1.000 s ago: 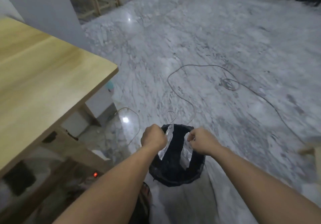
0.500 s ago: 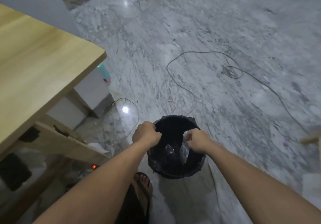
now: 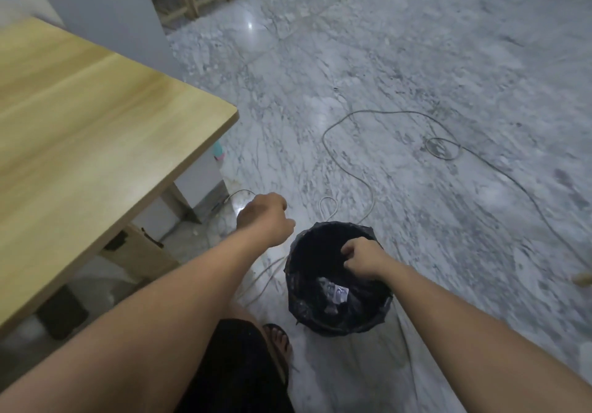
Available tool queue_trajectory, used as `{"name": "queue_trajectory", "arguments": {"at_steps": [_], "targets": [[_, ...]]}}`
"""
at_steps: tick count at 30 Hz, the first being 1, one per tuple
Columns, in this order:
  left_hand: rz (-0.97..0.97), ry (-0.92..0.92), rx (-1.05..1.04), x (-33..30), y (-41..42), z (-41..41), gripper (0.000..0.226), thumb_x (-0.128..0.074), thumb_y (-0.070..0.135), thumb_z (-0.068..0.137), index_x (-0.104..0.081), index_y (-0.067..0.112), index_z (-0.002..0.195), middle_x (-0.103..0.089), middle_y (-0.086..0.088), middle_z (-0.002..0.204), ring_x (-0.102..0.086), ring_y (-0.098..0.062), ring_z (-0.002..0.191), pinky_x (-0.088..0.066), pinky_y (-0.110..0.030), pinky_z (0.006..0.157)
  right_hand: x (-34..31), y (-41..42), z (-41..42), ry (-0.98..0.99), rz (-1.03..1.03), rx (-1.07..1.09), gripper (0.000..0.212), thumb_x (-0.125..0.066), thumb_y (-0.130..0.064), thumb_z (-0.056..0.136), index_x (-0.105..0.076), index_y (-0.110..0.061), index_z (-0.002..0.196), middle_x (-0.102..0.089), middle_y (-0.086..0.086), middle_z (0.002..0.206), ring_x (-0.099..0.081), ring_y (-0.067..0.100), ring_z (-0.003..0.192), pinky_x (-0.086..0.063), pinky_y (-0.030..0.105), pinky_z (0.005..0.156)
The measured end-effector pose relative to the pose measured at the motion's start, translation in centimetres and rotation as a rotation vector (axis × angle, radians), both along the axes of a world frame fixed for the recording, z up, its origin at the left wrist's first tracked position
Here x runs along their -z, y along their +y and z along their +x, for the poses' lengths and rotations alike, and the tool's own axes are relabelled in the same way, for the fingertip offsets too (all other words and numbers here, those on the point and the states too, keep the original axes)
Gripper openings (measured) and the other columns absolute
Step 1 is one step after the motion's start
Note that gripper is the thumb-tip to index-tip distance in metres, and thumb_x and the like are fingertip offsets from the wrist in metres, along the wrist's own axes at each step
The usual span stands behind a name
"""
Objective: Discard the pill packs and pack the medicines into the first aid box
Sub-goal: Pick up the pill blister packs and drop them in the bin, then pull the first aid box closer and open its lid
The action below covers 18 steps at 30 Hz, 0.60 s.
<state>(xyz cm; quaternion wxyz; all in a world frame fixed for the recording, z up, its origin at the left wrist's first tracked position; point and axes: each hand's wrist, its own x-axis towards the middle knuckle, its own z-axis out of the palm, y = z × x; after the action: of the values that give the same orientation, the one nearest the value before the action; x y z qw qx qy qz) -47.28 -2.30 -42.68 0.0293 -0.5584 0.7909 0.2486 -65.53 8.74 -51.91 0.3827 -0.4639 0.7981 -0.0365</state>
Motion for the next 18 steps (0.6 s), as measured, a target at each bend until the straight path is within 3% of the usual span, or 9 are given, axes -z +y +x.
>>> {"name": "queue_trajectory", "arguments": {"at_steps": [2, 4, 6, 9, 12, 14, 18], "targets": [[-0.03, 0.023, 0.037, -2.0, -0.4, 0.3, 0.022, -0.063, 0.03, 0.084, -0.061, 0.016, 0.1, -0.061, -0.006, 0.105, -0.059, -0.027, 0.09, -0.052, -0.036, 0.086, -2.3, -0.9, 0.2, 0.003, -0.048, -0.012, 0.037, -0.059, -0.009, 0.086, -0.061, -0.01, 0.123, -0.065, 0.01, 0.122, -0.061, 0.025, 0.11, -0.049, 0.033, 0.094], [-0.075, 0.038, 0.064, -4.5, -0.6, 0.5, 0.017, -0.063, 0.027, 0.081, -0.047, 0.021, 0.084, -0.052, -0.003, 0.089, -0.049, -0.023, 0.076, -0.052, -0.037, 0.081, -5.3, -2.1, 0.4, 0.01, -0.112, -0.025, 0.036, -0.062, -0.013, 0.085, -0.063, -0.01, 0.12, -0.066, 0.01, 0.12, -0.061, 0.025, 0.108, -0.049, 0.031, 0.092], [-0.094, 0.071, 0.1, -7.4, -0.6, 0.8, 0.012, -0.063, 0.029, 0.082, -0.055, 0.023, 0.088, -0.056, -0.002, 0.091, -0.054, -0.023, 0.079, -0.051, -0.035, 0.079, -9.1, -3.4, 0.7, 0.016, -0.188, -0.037, 0.035, -0.064, -0.015, 0.083, -0.065, -0.01, 0.118, -0.069, 0.008, 0.113, -0.064, 0.023, 0.1, -0.05, 0.028, 0.087], [-0.1, 0.172, 0.151, -11.9, -0.5, 1.2, 0.041, -0.068, 0.035, 0.081, -0.064, 0.015, 0.117, -0.066, -0.002, 0.112, -0.063, -0.021, 0.099, -0.052, -0.034, 0.084, -15.6, -5.2, 1.3, 0.024, -0.297, -0.05, 0.036, -0.067, -0.017, 0.083, -0.064, -0.012, 0.118, -0.07, 0.005, 0.108, -0.066, 0.018, 0.092, -0.053, 0.029, 0.081], [-0.059, 0.302, 0.169, -17.1, -0.2, 2.5, 0.043, -0.073, 0.035, 0.079, -0.067, 0.012, 0.114, -0.069, -0.004, 0.112, -0.064, -0.018, 0.095, -0.055, -0.034, 0.084, -22.5, -6.6, 2.5, 0.061, -0.384, -0.097, 0.034, -0.071, -0.019, 0.082, -0.065, -0.012, 0.115, -0.071, 0.004, 0.102, -0.063, 0.014, 0.08, -0.05, 0.026, 0.069], [-0.04, 0.365, 0.155, -20.4, 0.2, 3.9, 0.035, -0.074, 0.033, 0.079, -0.069, 0.013, 0.107, -0.071, -0.008, 0.107, -0.065, -0.018, 0.083, -0.058, -0.034, 0.079, -26.7, -7.3, 3.6, 0.086, -0.424, -0.133, 0.033, -0.074, -0.019, 0.081, -0.066, -0.01, 0.112, -0.071, 0.004, 0.095, -0.061, 0.012, 0.073, -0.046, 0.022, 0.061], [-0.1, 0.4, 0.083, -25.5, 0.5, 8.9, 0.035, -0.075, 0.031, 0.079, -0.07, 0.008, 0.105, -0.073, -0.01, 0.1, -0.069, -0.025, 0.087, -0.059, -0.039, 0.081, -33.2, -8.8, 7.0, 0.113, -0.47, -0.2, 0.032, -0.075, -0.017, 0.081, -0.066, -0.01, 0.111, -0.072, 0.005, 0.099, -0.067, 0.021, 0.081, -0.053, 0.028, 0.06]]}}
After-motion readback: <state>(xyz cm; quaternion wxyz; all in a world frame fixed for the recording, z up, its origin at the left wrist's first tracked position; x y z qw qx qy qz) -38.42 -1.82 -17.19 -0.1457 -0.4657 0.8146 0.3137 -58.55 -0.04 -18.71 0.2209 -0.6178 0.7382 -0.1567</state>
